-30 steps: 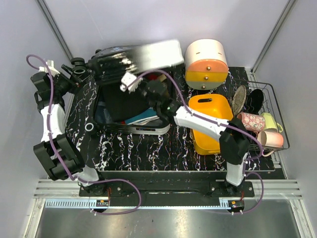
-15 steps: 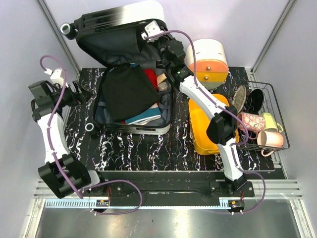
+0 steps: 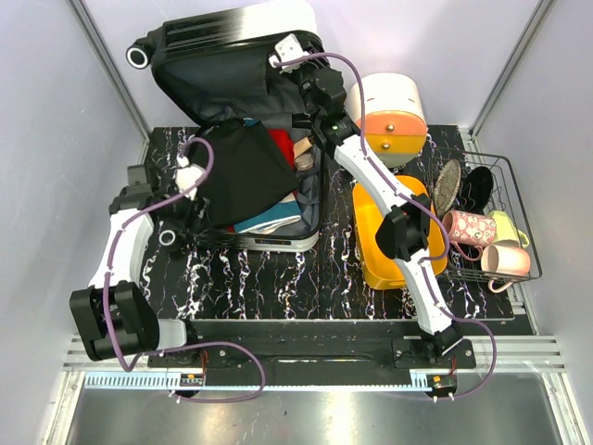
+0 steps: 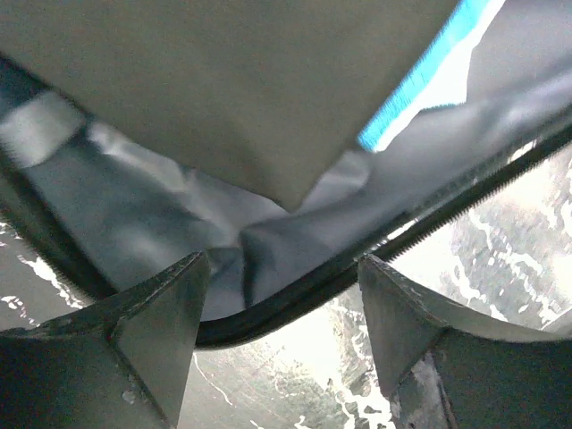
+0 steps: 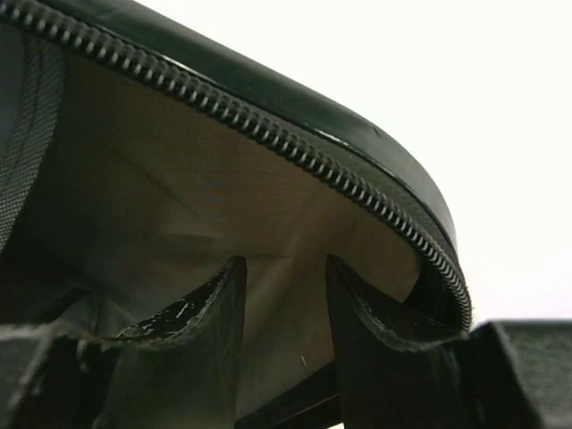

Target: Open, take out, and arrange the luggage

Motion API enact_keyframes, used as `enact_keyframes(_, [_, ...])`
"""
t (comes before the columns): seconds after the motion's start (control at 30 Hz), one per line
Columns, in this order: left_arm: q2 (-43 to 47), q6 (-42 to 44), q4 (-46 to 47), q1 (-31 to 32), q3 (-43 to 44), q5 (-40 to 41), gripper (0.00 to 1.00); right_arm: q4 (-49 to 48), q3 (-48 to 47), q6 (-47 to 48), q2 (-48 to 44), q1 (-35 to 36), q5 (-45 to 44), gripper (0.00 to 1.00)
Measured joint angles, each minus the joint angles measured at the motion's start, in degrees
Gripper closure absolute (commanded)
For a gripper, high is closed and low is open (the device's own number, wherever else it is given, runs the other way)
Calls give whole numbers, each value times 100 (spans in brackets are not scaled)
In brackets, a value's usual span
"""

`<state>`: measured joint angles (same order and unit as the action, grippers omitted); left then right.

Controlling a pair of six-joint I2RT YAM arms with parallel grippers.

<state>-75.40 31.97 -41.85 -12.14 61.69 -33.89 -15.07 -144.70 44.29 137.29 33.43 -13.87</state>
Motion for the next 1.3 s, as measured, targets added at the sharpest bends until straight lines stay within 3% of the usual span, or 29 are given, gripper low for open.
enact_keyframes(0.23, [63, 1250, -238, 815, -752, 846, 31, 133, 0, 9, 0, -48, -9, 43])
enact_keyframes(0.6, [831, 2723, -240, 879, -1244, 1132, 31, 243, -208, 120, 144, -199, -11, 33])
enact_keyframes(0.8, [918, 2935, -385, 879, -1255, 1119, 17, 293, -221, 118, 153, -251, -11, 32])
enact_keyframes(1.03, [807, 3117, -1626, 879, -356, 752, 7, 249, -177, 103, 151, -258, -22, 32])
enact_keyframes(1.17, [807, 3423, -2177, 1064, 162, 450, 8, 203, -98, 98, 151, -269, -33, 32])
enact_keyframes(1.3, [452, 3794, -2505, 1499, 369, 348, 16, 195, -90, 92, 151, -275, -37, 32])
